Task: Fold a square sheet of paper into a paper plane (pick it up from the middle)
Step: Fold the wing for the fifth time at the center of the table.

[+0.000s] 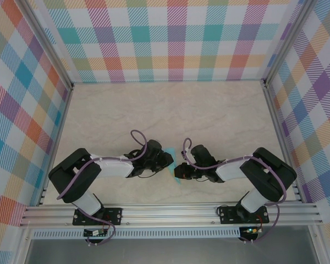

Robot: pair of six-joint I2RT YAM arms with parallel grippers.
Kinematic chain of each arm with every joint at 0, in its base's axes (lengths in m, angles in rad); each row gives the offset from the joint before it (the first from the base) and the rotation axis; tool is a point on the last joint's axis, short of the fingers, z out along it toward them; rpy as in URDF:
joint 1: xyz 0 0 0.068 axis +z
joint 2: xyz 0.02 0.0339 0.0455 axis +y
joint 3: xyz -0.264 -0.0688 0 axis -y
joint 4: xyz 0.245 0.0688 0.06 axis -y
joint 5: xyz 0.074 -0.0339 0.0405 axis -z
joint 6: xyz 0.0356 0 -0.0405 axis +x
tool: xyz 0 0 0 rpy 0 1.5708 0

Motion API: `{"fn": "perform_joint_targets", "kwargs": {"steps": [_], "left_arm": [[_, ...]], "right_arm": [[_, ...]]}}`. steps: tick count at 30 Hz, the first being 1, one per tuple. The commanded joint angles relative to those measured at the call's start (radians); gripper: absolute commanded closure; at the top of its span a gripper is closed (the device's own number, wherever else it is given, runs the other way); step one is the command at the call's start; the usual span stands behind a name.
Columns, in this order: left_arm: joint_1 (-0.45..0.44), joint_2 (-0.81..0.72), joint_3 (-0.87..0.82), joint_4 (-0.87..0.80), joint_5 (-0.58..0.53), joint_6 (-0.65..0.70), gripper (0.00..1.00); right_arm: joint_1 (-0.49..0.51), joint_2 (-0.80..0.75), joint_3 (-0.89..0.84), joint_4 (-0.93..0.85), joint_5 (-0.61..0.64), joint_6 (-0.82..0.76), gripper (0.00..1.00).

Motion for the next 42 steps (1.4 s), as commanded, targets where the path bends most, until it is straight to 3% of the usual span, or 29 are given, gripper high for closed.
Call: {"fn": "perform_joint_targets", "kwargs": {"steps": [1,14,29,42], "left_arm": [[-0.009,0.016,0.023,-0.007,-0.024,0.021,0.78],[-0.01,0.036,0.031,-0.004,-0.018,0.042,0.78],[-0.009,0.036,0.036,0.024,0.008,0.044,0.78],[-0.009,-0.019,0.041,-0.012,-0.005,0.058,0.76]], "right_arm": [[0.005,-0.01,-0.018,-0.079,0.028,0.0,0.87],[0.004,-0.107,0.013,-0.182,0.034,-0.014,0.79],[0.005,-0.033,0.109,-0.203,0.026,-0.024,0.74],[-0.006,0.006,0.036,-0.064,-0.018,0.012,0.93]]}}
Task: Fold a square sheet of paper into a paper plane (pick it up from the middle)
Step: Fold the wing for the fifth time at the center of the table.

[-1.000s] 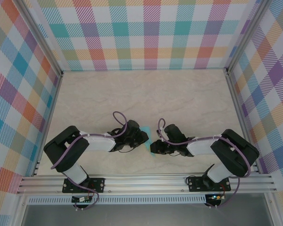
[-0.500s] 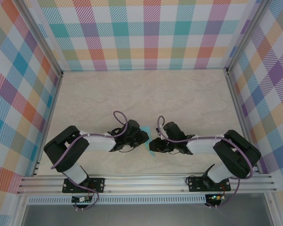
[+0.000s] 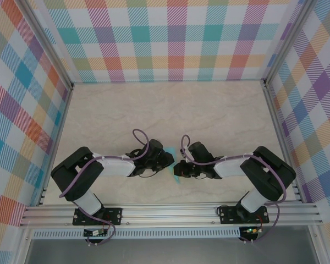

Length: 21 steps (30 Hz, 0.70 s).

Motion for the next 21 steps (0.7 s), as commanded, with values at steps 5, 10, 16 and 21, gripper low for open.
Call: {"fn": "perform_joint_targets", "kwargs": {"steps": [5,10,16,21], "left_arm": [[-0.007,-0.116,0.023,-0.035,-0.028,0.047,0.66],[-0.007,-0.169,-0.002,-0.024,-0.046,0.07,0.62],[-0.007,-0.151,-0.046,0.038,-0.035,0.05,0.63],[-0.008,-0.09,-0.045,0.109,0.011,0.044,0.64]], "right_arm": [[-0.005,0.001,-0.087,0.09,-0.001,0.033,0.95],[-0.005,0.007,-0.112,0.132,0.013,0.103,0.96],[-0.005,0.009,-0.116,0.119,0.02,0.148,0.96],[-0.005,0.024,-0.117,0.116,0.019,0.163,0.96]]}}
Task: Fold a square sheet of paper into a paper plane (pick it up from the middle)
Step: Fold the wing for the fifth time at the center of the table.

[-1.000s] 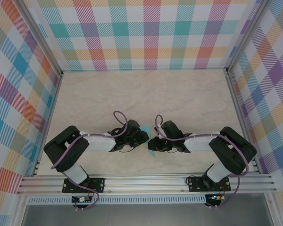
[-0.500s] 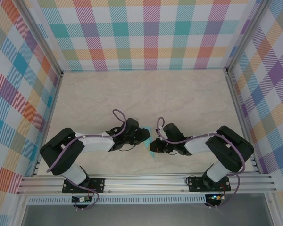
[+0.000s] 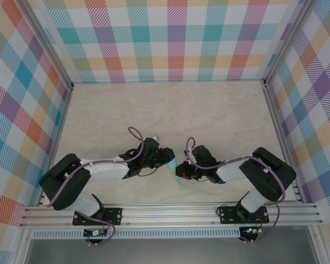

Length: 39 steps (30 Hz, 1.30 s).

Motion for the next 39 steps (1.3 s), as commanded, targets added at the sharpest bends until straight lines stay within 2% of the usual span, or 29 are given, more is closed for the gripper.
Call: {"fn": "perform_joint_targets", "kwargs": {"steps": [1,20,27,35,39], "left_arm": [[-0.008,0.039,-0.013,0.082,0.029,-0.002,0.65],[-0.008,0.226,-0.008,0.162,0.044,-0.015,0.66],[-0.008,0.238,-0.012,0.139,0.038,-0.01,0.66],[-0.009,0.226,-0.013,0.104,0.039,0.002,0.67],[-0.01,0.227,-0.005,0.107,0.046,0.002,0.67]], "right_arm": [[-0.003,0.029,-0.025,-0.05,0.003,0.032,0.96],[-0.003,0.066,-0.026,-0.03,-0.002,0.056,0.95],[-0.003,0.023,0.006,-0.093,-0.033,0.006,0.91],[-0.003,-0.126,0.072,-0.303,-0.022,-0.081,0.83],[-0.003,-0.152,0.064,-0.306,-0.028,-0.078,0.82]]}}
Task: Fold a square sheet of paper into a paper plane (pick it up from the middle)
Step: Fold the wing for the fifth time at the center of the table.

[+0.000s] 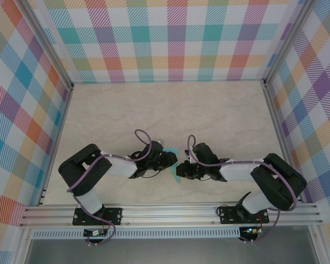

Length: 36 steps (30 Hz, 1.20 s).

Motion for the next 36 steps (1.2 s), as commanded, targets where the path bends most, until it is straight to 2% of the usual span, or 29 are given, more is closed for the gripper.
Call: {"fn": "perform_joint_targets", "kwargs": {"steps": [1,4,8,11,23,28,31,36], "left_arm": [[-0.01,0.023,0.003,-0.061,0.005,0.008,0.67],[-0.011,0.025,0.008,-0.061,0.01,0.009,0.67],[-0.011,0.024,0.009,-0.06,0.006,-0.002,0.67],[-0.011,0.023,0.011,-0.06,0.003,-0.013,0.67],[-0.011,-0.001,0.012,-0.065,-0.004,-0.045,0.67],[-0.011,0.002,0.02,-0.065,0.009,-0.043,0.67],[-0.012,0.004,0.029,-0.073,0.018,-0.039,0.67],[-0.011,0.006,0.037,-0.088,0.016,-0.036,0.67]], "right_arm": [[0.007,-0.024,0.013,-0.057,-0.001,-0.036,0.82],[0.007,-0.031,0.009,-0.047,-0.013,-0.043,0.86],[0.008,-0.027,-0.003,-0.022,-0.056,-0.076,0.96],[0.008,-0.016,-0.03,-0.017,-0.083,-0.11,0.98],[0.008,-0.018,-0.078,-0.06,-0.114,-0.166,0.92],[0.008,0.034,-0.063,-0.07,-0.094,-0.125,0.93],[0.008,0.047,-0.099,-0.009,-0.09,-0.087,0.93],[0.008,0.064,-0.107,-0.023,-0.097,-0.094,0.93]]}}
